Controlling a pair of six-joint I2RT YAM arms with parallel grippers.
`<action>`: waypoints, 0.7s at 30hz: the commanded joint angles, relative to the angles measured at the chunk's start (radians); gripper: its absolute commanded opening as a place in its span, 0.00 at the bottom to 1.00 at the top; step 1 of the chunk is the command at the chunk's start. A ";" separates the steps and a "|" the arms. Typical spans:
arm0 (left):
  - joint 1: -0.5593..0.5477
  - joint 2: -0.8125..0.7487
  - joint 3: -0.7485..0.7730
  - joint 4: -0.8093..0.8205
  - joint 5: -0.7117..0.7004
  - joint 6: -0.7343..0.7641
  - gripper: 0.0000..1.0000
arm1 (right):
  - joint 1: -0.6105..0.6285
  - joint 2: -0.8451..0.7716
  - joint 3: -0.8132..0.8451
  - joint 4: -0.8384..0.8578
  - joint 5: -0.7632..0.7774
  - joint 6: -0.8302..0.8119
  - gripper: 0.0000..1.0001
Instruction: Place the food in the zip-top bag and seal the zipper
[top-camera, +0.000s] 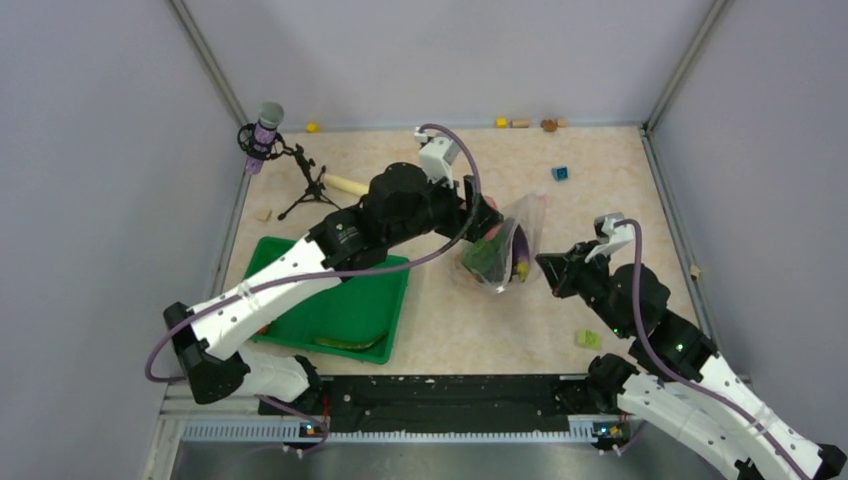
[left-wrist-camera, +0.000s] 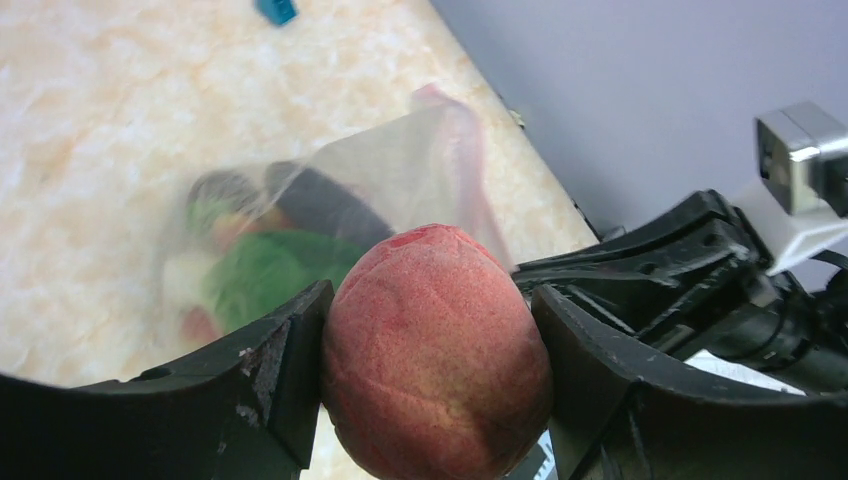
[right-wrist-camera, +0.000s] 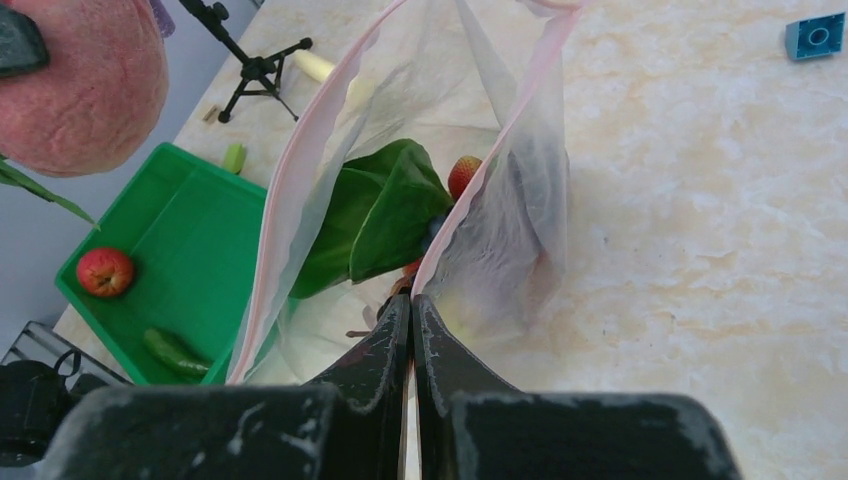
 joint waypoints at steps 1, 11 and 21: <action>-0.057 0.074 0.122 0.043 0.070 0.131 0.26 | -0.007 -0.012 -0.001 0.089 -0.020 -0.014 0.00; -0.114 0.215 0.221 0.131 0.258 0.191 0.28 | -0.008 -0.063 -0.017 0.110 -0.007 -0.019 0.00; -0.115 0.315 0.254 0.153 0.235 0.208 0.29 | -0.008 -0.051 -0.009 0.101 -0.018 -0.018 0.00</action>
